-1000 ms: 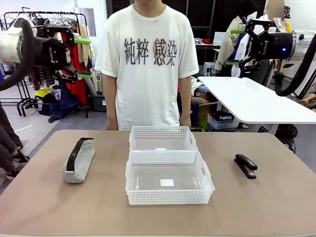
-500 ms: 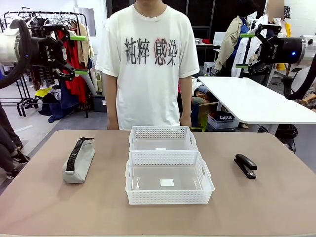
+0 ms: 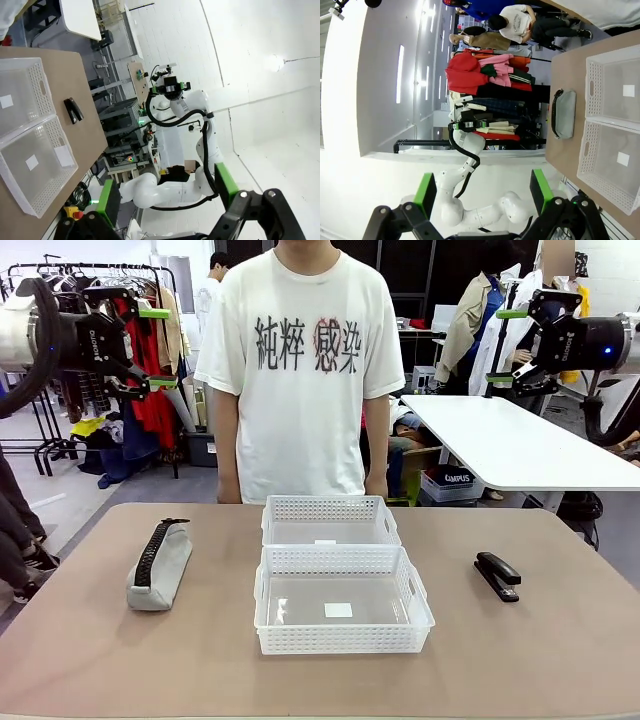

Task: Distribute items into two baskets.
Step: Pick up the Pencil pouch that the person points to.

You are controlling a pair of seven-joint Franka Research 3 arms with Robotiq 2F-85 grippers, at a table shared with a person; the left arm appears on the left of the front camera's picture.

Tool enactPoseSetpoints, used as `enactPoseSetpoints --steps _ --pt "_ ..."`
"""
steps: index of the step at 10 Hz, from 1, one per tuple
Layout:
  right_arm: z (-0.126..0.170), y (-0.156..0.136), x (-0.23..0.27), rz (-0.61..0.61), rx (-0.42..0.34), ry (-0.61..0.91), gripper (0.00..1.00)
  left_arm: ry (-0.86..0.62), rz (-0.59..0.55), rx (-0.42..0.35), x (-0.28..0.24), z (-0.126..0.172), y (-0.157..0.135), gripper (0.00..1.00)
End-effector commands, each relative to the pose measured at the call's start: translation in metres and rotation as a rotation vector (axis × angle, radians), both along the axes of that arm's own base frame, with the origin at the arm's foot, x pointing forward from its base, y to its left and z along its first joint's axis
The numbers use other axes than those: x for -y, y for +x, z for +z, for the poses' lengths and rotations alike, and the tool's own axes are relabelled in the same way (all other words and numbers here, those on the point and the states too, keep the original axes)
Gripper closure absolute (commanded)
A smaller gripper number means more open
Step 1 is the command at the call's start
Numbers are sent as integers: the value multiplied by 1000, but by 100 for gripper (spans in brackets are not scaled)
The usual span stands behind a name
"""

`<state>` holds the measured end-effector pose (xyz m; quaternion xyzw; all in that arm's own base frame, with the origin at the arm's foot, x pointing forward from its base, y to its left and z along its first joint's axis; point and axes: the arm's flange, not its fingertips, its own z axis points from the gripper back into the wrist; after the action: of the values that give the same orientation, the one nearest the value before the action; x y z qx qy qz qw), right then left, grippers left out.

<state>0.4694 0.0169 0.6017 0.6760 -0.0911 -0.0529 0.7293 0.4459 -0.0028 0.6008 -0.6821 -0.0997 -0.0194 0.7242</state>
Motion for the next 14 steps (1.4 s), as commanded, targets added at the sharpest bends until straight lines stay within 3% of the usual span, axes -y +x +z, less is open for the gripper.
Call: enactPoseSetpoints --steps 1,2,3,14 --pt "5 2 3 18 5 -12 0 -25 26 -4 -1 7 2 0" --pt "6 4 2 8 30 5 0 -1 12 11 -1 7 2 0" --pt "0 0 0 3 0 -2 0 0 4 1 0 0 0 0" --pt "0 0 0 3 0 -2 0 0 4 1 0 0 0 0"
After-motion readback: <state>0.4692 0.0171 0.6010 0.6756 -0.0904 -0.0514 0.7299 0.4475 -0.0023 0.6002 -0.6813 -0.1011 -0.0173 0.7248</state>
